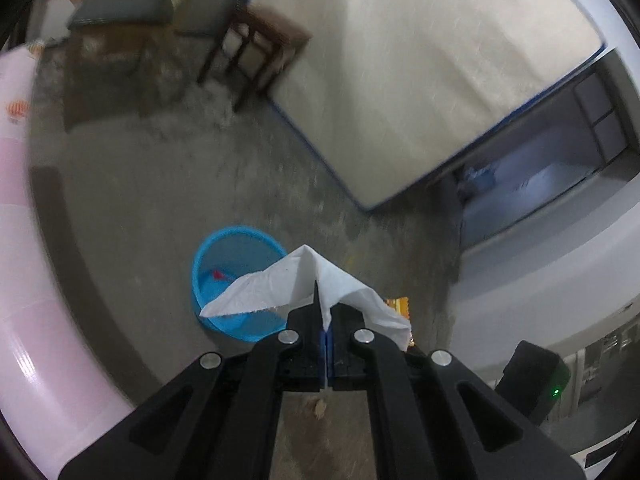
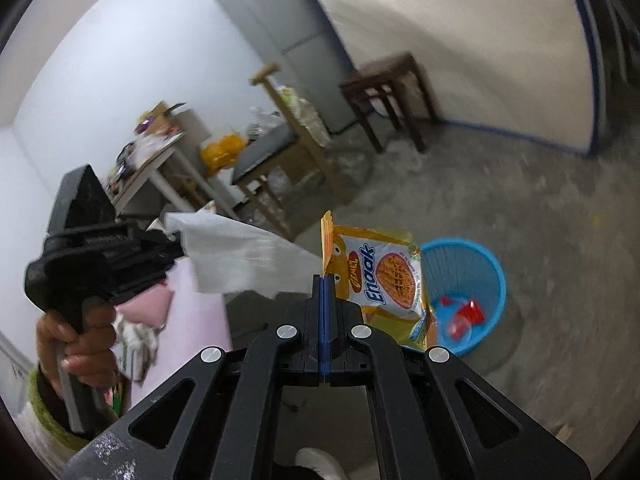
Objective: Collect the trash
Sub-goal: 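Carry the tissue and snack bag to the blue wastebasket and release both, then return both open tools to the table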
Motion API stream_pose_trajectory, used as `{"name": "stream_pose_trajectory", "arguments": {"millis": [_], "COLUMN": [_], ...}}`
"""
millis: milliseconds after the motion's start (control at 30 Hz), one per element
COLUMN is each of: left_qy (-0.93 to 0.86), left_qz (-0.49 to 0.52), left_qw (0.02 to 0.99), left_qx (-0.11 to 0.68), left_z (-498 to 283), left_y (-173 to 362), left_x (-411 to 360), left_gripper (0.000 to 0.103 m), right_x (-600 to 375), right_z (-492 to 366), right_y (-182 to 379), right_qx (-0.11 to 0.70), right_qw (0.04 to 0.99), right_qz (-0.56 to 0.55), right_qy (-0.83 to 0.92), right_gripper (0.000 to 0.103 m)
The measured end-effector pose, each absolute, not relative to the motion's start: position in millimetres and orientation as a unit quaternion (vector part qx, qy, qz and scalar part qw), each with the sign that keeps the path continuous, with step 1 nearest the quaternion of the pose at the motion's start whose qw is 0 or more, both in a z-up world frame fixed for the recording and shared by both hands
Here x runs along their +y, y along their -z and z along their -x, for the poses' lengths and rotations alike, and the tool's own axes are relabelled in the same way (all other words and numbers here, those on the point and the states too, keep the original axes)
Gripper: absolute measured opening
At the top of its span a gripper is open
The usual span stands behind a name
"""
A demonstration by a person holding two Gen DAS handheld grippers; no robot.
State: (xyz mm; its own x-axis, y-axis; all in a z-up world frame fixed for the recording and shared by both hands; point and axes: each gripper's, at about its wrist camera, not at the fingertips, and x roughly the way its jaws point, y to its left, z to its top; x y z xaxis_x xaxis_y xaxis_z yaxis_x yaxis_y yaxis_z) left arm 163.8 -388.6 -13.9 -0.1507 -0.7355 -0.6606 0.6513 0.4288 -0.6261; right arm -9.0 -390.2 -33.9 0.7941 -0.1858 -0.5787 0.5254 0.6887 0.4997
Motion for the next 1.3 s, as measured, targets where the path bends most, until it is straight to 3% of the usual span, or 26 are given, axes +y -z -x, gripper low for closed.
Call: {"name": "stream_pose_trajectory", "arguments": {"millis": [300,333,367,400,533,567,733,933,1300], "left_qy": [0.505,0.497,0.484,0.458,0.399,0.397,0.412,0.441,0.453], "left_qz": [-0.012,-0.018,-0.026,-0.043,-0.05,-0.041,-0.022,-0.001,-0.01], "left_qw": [0.608,0.605,0.605,0.612,0.647,0.647,0.672,0.697,0.778], "left_qx": [0.613,0.622,0.632,0.644,0.648,0.65,0.615,0.565,0.435], "left_z": [-174,-177,-177,-180,-186,-188,-190,-182,-149], "left_y": [122,135,148,164,185,186,153,97,-6], "left_x": [-503,-513,-521,-526,-516,-512,-483,-445,-324], "left_gripper": [0.002,0.007,0.034,0.053,0.059,0.061,0.065,0.065,0.074], "right_x": [-474,-483,-492,-502,-525,-526,-519,-504,-466], "right_z": [-14,-16,-21,-29,-56,-61,-59,-40,-23], "right_y": [108,118,131,146,208,221,234,209,105], "right_qx": [0.248,0.251,0.257,0.27,0.327,0.339,0.354,0.332,0.298], "right_qw": [0.837,0.834,0.828,0.821,0.781,0.775,0.769,0.793,0.864], "right_qz": [-0.435,-0.443,-0.451,-0.455,-0.488,-0.487,-0.486,-0.469,-0.385], "right_qy": [0.22,0.215,0.211,0.213,0.211,0.216,0.217,0.202,0.126], "right_gripper": [0.0,0.0,0.003,0.005,0.036,0.039,0.044,0.049,0.07]}}
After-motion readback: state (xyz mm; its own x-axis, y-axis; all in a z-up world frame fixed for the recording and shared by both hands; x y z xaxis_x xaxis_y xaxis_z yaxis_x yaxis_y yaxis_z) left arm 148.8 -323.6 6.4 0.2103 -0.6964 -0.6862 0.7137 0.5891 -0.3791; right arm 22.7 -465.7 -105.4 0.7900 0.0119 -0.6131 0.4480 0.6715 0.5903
